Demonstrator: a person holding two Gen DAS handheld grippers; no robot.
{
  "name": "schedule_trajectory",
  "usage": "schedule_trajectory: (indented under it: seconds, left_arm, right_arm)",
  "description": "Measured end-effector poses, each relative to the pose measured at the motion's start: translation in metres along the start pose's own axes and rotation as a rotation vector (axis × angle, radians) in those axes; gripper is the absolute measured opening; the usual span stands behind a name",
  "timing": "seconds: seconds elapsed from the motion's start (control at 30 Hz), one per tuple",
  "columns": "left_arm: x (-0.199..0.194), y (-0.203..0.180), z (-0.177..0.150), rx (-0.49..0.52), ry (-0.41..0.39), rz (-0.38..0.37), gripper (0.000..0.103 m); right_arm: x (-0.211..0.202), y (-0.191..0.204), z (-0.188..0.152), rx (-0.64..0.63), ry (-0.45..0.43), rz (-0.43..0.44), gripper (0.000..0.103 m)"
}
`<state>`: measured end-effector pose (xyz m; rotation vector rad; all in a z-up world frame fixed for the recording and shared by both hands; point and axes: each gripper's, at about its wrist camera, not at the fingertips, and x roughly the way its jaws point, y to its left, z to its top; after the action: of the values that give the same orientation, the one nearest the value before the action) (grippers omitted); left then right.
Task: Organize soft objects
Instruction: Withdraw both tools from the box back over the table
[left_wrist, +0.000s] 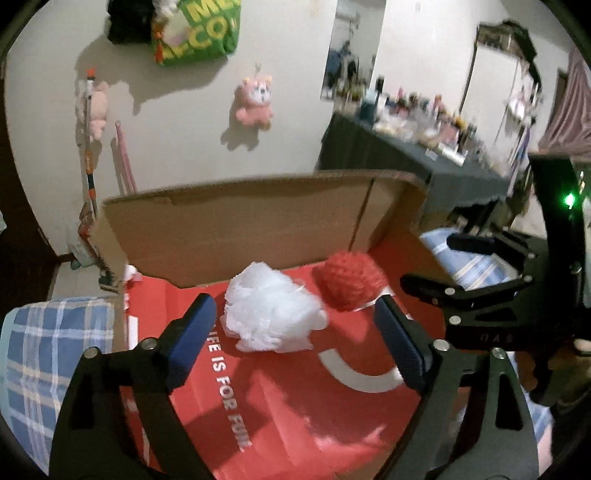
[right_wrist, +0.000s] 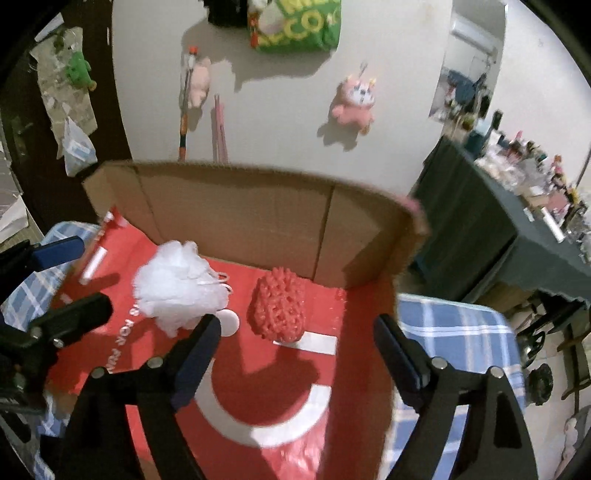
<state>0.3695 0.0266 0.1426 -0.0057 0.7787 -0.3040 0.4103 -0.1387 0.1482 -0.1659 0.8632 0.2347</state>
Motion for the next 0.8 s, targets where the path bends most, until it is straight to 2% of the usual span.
schedule_trajectory:
  seconds: [0.13, 0.23, 0.4, 0.57, 0.8]
  left_arm:
    - [-0.054, -0.007, -0.007, -0.026, -0.107, -0.017, 0.098]
    - [-0.087, -0.013, -0.016, -0.041, -0.179, -0.031, 0.098]
    - [-0.14, -0.021, -0.035, -0.074, -0.287, -0.013, 0.098]
    - [-0.178, -0.033, -0.064, -0.048, -0.376, 0.038, 0.099]
    - [-0.231, -0.059, -0.115, -0.016, -0.498, 0.059, 0.099]
  right_arm:
    - [-0.052, 0.002, -0.008, 0.009, -0.097, 0.002, 0.098]
    - [-0.096, 0.01, -0.026, -0.008, -0.183, -0.012, 0.103]
    - [-0.157, 0.023, -0.058, -0.025, -0.308, -0.012, 0.103]
    - [-0.205, 0.04, -0.099, -0.047, -0.422, -0.042, 0.103]
    - [-0.252, 0.057, -0.153, -0.032, -0.519, -0.032, 0.103]
